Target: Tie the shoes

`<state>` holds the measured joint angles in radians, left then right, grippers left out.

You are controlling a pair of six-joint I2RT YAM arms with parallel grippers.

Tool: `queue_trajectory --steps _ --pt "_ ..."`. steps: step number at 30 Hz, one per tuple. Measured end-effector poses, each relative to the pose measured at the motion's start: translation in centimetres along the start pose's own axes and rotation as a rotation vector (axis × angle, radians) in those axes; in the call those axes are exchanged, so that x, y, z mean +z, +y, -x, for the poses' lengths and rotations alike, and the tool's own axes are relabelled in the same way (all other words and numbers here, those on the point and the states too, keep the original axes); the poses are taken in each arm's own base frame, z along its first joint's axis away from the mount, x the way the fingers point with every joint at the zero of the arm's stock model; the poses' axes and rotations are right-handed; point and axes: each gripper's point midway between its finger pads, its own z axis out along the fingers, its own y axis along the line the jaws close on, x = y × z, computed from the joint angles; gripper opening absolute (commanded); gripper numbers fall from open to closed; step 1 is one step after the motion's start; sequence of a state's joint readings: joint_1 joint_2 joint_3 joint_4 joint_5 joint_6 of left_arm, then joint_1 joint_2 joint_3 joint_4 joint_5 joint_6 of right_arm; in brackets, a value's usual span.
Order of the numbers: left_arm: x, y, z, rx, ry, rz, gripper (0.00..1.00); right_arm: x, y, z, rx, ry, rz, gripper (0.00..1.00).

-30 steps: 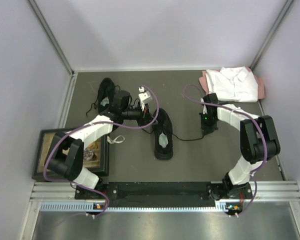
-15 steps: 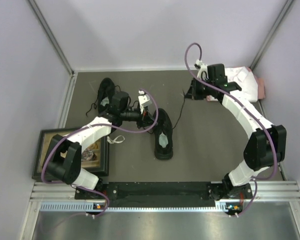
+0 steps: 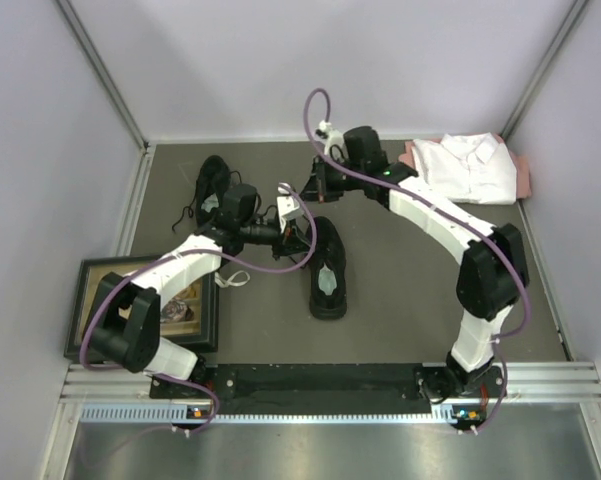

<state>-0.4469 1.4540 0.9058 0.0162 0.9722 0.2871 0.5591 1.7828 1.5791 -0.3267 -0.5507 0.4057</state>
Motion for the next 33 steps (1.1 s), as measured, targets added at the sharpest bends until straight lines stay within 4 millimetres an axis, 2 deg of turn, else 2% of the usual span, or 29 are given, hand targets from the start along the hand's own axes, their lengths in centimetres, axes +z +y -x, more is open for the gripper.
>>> queue_trajectory --steps 3,4,6,7,10,11,14,18,21,23,26,29,33 --pt "-0.1 -0.2 0.0 0.008 0.004 -0.004 0.00 2.1 0.5 -2.0 0.033 0.060 0.026 0.00" --pt "-0.2 -0.3 0.0 0.014 0.004 -0.005 0.00 2.6 0.6 -2.7 0.048 0.082 0.034 0.06" --pt "-0.2 -0.4 -0.1 0.019 0.005 -0.006 0.00 3.2 0.8 -3.7 0.070 0.116 0.054 0.28" --pt "-0.2 -0.5 -0.2 0.021 0.005 -0.007 0.00 3.2 0.9 -3.9 0.078 0.126 0.061 0.45" --pt "-0.2 -0.5 -0.4 0.016 0.009 -0.007 0.00 2.9 0.8 -4.6 0.063 0.158 0.068 0.67" --pt "-0.2 -0.5 -0.4 0.016 0.009 -0.007 0.00 2.6 0.6 -4.7 0.057 0.163 0.065 0.69" --pt "-0.2 -0.5 -0.4 0.016 0.008 -0.007 0.00 1.4 0.3 -4.8 0.042 0.179 0.058 0.70" --pt "-0.2 -0.5 -0.4 0.016 0.007 -0.005 0.00 -1.9 -0.7 -4.1 0.030 0.167 0.044 0.68" --pt "-0.2 -0.4 -0.4 0.014 0.008 -0.001 0.00 -4.3 -1.2 -4.7 0.025 0.169 0.040 0.66" --pt "-0.2 -0.4 -0.4 0.012 0.008 0.001 0.00 -5.3 -1.0 -5.7 0.028 0.183 0.051 0.66" --pt "-0.1 -0.2 -0.3 0.008 0.004 0.002 0.00 -5.4 -0.6 -8.1 0.043 0.233 0.079 0.65" --pt "0.0 -0.1 -0.5 -0.003 0.006 0.003 0.00 -5.1 -0.5 -9.8 0.056 0.278 0.095 0.59" --pt "0.1 0.1 -0.7 -0.011 0.010 0.006 0.00 -4.9 -0.3 -10.4 0.040 0.295 0.116 0.53"
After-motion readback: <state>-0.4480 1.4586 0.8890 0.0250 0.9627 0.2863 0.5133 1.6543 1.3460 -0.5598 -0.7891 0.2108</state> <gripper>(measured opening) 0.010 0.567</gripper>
